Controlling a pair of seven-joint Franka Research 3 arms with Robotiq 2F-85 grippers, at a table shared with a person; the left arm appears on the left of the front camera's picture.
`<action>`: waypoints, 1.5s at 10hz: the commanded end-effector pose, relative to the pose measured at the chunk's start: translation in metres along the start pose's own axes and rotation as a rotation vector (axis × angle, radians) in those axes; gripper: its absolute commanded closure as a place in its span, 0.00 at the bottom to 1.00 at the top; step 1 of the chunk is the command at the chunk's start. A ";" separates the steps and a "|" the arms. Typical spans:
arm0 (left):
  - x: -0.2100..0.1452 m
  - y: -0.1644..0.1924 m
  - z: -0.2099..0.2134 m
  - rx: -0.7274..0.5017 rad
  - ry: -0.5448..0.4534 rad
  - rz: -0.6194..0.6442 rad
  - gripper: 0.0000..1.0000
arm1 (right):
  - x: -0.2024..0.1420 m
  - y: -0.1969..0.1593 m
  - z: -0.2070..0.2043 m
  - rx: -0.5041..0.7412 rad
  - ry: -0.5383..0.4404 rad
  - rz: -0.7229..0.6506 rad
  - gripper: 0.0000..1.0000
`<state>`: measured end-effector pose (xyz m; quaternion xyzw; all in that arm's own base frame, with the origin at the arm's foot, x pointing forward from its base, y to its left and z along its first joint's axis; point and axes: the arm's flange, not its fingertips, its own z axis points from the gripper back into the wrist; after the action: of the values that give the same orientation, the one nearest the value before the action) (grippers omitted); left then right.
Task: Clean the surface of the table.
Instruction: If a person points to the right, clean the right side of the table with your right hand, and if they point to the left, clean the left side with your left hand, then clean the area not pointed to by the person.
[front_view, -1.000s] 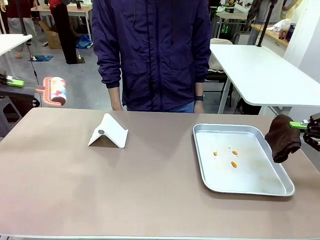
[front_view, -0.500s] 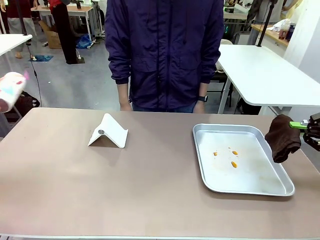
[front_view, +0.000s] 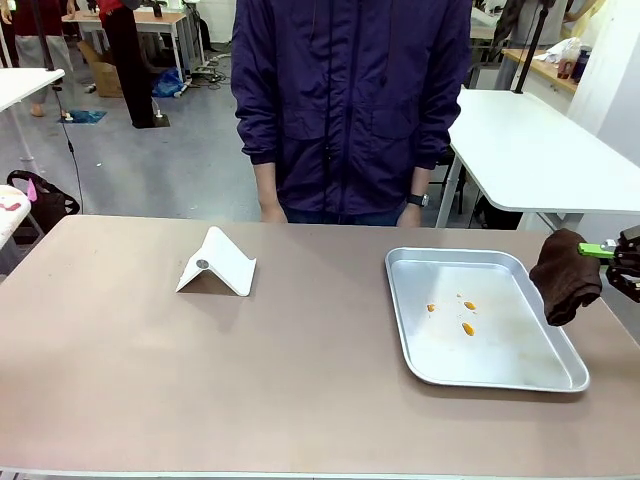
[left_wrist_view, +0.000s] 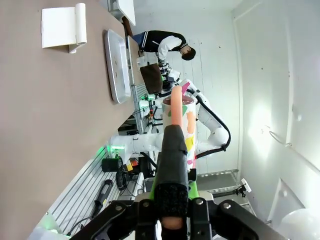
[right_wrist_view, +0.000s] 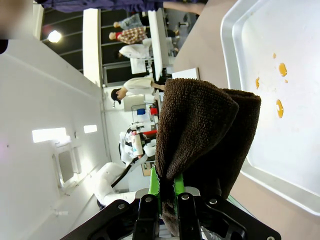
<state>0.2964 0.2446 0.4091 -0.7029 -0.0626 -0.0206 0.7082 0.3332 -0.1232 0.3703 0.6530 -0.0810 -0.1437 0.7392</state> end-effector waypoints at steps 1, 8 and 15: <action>0.003 -0.006 -0.002 -0.021 -0.009 -0.003 0.78 | -0.001 0.007 0.000 -0.002 0.001 -0.013 1.00; 0.003 -0.006 -0.002 -0.021 -0.009 -0.003 0.78 | -0.001 0.007 0.000 -0.002 0.001 -0.013 1.00; 0.003 -0.006 -0.002 -0.021 -0.009 -0.003 0.78 | -0.001 0.013 -0.003 -0.071 0.026 0.033 0.88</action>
<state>0.2993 0.2420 0.4104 -0.7043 -0.0639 -0.0237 0.7066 0.3336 -0.1228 0.3712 0.6469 -0.0794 -0.1393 0.7456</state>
